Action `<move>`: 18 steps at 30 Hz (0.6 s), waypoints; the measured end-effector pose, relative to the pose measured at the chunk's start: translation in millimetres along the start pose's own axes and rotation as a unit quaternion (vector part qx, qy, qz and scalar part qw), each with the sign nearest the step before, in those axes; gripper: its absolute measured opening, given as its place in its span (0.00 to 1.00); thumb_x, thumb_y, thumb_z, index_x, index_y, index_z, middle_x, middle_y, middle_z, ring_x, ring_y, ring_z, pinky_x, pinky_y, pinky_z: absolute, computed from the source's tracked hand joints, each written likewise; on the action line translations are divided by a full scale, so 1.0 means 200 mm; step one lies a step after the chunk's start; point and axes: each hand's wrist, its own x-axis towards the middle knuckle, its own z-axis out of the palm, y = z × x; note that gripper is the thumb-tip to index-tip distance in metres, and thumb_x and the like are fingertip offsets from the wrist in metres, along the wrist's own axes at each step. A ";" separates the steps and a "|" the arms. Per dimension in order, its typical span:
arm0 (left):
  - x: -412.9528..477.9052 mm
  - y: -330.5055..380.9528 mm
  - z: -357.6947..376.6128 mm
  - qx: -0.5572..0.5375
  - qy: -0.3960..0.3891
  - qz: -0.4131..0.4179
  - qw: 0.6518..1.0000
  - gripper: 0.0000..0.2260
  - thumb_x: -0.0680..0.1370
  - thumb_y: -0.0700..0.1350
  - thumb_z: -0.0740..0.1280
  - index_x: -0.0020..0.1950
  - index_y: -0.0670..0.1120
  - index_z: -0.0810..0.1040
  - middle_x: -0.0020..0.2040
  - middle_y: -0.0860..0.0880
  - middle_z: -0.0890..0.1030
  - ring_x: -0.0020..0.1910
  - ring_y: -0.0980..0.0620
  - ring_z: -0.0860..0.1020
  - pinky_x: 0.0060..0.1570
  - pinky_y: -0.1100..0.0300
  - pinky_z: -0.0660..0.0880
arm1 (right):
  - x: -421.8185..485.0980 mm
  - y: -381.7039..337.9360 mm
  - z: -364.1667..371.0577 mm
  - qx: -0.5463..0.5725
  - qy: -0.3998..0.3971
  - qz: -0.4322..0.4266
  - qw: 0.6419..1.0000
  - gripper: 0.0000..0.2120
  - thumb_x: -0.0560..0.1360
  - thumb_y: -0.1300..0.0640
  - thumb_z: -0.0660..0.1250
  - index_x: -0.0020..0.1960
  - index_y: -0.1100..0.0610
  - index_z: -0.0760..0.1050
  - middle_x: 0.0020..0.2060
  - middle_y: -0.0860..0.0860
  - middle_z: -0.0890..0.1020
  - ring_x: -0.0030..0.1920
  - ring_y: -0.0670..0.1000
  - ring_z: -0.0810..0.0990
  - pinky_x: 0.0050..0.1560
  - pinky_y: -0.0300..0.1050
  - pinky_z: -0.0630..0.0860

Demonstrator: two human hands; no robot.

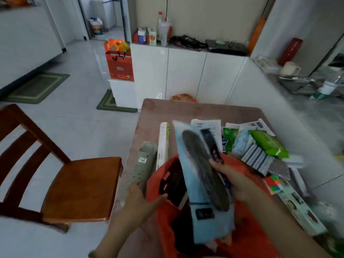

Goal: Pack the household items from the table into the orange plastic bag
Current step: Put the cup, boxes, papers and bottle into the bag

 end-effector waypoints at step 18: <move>-0.17 0.27 0.01 -0.265 -0.051 0.104 0.957 0.16 0.83 0.46 0.54 0.44 0.38 0.75 0.23 0.54 0.68 0.18 0.59 0.61 0.18 0.70 0.58 | -0.07 0.37 -0.41 -0.131 0.212 -0.022 0.968 0.10 0.74 0.66 0.66 0.54 0.59 0.72 0.46 0.57 0.81 0.42 0.53 0.80 0.39 0.43 0.79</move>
